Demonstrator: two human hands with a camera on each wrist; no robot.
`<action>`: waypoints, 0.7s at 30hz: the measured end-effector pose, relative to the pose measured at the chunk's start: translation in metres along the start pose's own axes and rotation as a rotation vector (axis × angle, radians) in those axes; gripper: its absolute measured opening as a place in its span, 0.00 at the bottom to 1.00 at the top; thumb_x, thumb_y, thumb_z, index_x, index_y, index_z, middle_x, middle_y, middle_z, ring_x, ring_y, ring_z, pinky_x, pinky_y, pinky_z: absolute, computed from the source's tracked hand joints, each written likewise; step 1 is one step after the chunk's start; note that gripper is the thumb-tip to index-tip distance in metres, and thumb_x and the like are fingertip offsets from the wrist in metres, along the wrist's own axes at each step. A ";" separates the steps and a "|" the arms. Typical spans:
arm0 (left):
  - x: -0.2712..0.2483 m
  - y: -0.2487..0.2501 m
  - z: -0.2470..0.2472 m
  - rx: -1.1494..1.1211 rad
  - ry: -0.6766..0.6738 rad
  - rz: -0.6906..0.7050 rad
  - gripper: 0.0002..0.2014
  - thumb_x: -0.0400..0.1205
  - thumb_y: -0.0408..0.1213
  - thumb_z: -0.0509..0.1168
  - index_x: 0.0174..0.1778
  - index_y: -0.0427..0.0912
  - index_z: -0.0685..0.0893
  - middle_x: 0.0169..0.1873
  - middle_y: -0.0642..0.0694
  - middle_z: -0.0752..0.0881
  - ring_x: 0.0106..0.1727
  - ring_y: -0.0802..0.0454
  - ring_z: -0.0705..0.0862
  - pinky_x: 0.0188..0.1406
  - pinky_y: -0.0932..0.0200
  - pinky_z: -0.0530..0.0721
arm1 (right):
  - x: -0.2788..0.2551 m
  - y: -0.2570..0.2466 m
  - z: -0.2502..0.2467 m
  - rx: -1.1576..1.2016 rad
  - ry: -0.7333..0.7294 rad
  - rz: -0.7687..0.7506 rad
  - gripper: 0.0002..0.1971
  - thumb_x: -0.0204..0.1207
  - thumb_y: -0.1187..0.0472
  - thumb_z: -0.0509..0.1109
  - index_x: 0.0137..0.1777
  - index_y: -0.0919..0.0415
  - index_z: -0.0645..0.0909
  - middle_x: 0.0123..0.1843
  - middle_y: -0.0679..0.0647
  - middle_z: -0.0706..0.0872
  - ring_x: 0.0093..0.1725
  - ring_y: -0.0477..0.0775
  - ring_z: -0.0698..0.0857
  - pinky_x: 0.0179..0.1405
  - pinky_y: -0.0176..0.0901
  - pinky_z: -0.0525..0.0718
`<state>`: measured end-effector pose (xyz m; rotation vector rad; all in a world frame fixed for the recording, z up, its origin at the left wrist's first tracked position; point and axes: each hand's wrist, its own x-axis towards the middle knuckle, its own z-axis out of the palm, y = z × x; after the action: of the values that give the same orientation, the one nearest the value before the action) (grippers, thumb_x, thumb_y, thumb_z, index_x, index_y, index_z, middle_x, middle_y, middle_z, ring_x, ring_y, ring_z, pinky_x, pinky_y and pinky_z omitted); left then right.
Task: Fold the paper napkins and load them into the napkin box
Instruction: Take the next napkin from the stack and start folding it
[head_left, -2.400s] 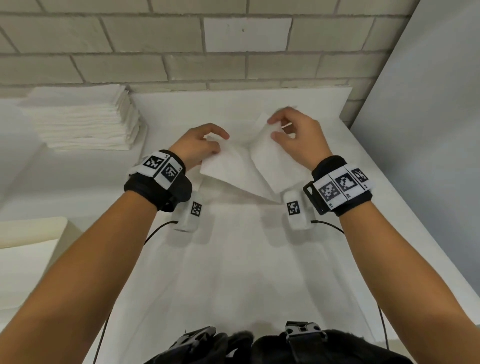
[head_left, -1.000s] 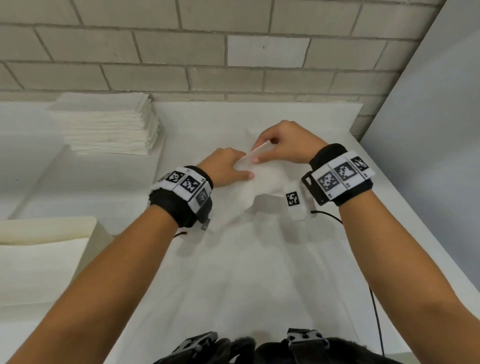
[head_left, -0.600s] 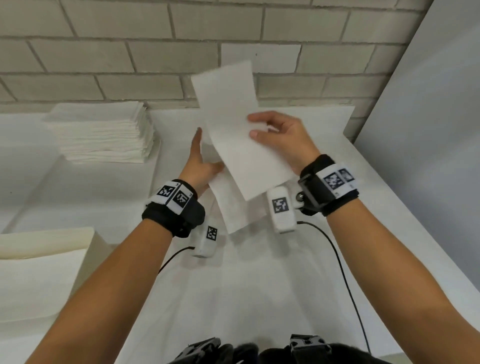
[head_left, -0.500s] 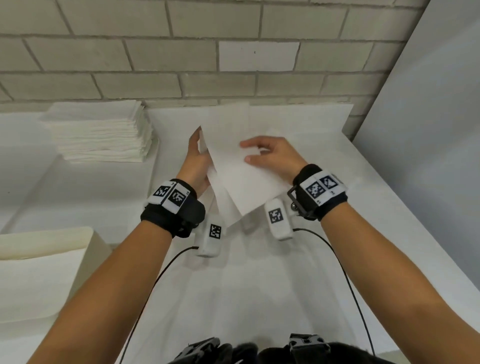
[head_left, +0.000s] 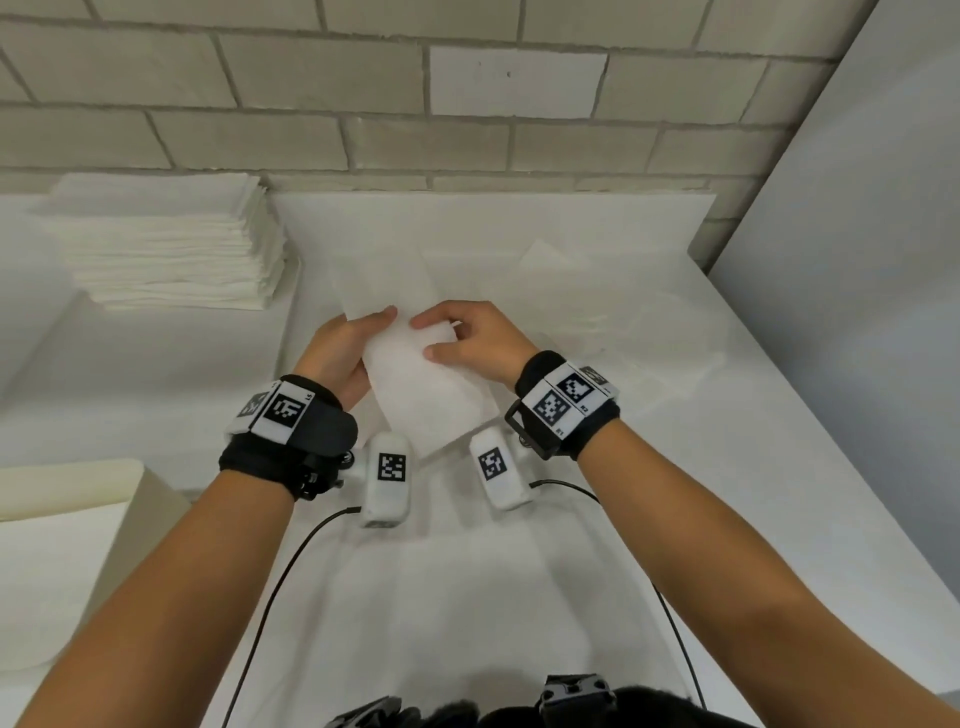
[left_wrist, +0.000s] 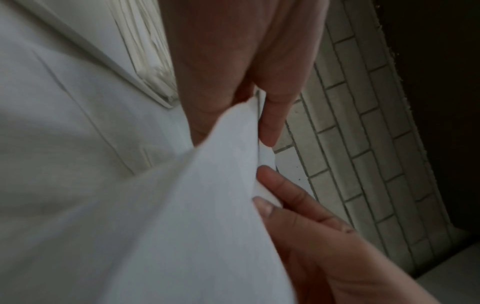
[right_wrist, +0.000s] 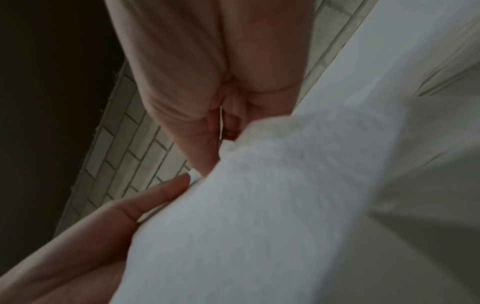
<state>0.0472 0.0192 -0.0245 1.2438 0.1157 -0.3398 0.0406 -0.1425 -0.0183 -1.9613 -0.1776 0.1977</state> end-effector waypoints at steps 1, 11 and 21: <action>0.001 -0.001 -0.002 0.007 0.015 0.011 0.16 0.82 0.32 0.62 0.66 0.31 0.78 0.60 0.35 0.85 0.61 0.39 0.85 0.60 0.44 0.82 | 0.003 0.003 0.001 -0.002 -0.030 0.005 0.16 0.71 0.72 0.72 0.56 0.57 0.84 0.56 0.57 0.85 0.57 0.61 0.85 0.63 0.58 0.81; 0.008 0.014 -0.044 0.011 0.332 0.067 0.06 0.84 0.31 0.61 0.53 0.38 0.82 0.45 0.47 0.87 0.47 0.52 0.86 0.42 0.62 0.84 | 0.055 0.015 -0.047 -0.104 0.004 0.131 0.14 0.76 0.60 0.71 0.61 0.54 0.78 0.52 0.52 0.82 0.54 0.51 0.81 0.46 0.38 0.80; 0.005 0.021 -0.074 0.220 0.407 -0.009 0.09 0.75 0.21 0.67 0.42 0.39 0.83 0.36 0.46 0.87 0.39 0.50 0.85 0.40 0.56 0.83 | 0.093 0.053 -0.044 -0.959 -0.213 0.303 0.49 0.65 0.40 0.76 0.81 0.55 0.57 0.78 0.60 0.60 0.79 0.64 0.56 0.73 0.59 0.66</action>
<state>0.0662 0.0933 -0.0307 1.5196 0.4426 -0.1042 0.1427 -0.1821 -0.0554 -2.9202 -0.1183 0.6061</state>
